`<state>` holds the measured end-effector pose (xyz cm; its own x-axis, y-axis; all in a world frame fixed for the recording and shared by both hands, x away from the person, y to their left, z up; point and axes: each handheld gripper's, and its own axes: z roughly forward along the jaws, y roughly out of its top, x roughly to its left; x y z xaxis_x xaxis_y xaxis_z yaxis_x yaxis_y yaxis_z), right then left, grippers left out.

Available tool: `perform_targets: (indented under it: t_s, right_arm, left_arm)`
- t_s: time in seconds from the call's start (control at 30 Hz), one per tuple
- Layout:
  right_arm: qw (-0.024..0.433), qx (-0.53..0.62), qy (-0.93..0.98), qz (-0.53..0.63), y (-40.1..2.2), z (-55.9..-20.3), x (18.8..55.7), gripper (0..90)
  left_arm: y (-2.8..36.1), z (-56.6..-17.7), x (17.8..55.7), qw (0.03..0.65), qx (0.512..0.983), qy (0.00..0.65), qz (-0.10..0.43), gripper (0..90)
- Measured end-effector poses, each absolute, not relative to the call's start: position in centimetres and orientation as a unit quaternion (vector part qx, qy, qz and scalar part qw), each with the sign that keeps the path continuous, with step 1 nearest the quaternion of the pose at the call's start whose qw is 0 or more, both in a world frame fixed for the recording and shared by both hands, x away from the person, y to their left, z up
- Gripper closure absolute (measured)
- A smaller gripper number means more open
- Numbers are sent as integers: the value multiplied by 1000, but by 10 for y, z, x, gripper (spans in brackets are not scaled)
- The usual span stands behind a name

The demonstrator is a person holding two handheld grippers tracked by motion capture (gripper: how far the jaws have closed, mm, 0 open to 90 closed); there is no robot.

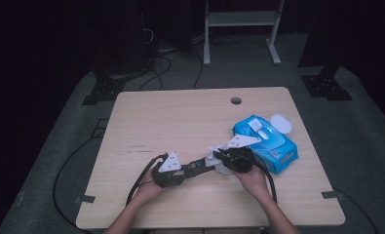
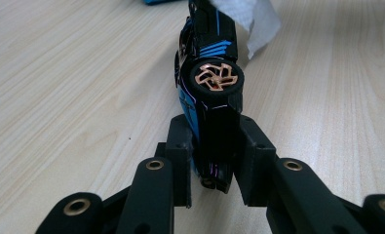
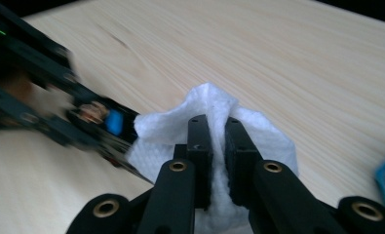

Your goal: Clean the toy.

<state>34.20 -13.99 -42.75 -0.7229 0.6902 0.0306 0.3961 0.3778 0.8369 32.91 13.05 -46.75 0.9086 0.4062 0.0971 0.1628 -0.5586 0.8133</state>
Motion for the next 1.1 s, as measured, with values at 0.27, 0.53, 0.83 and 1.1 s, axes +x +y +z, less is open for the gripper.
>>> perform_targets:
  t_s: [0.27,0.53,0.83,1.1]
  right_arm:
    - [161,339,807,455,-140,-425,340,831]
    - [174,342,810,443,-144,-427,342,831]
    - [167,360,797,455,-149,-431,345,832]
    - [142,340,804,467,-131,-432,337,832]
  left_arm:
    - [129,-468,330,441,873,162,133,709]
    - [130,-468,329,441,873,162,134,710]
    - [130,-462,331,449,867,171,131,652]
    - [123,-457,327,417,884,157,143,558]
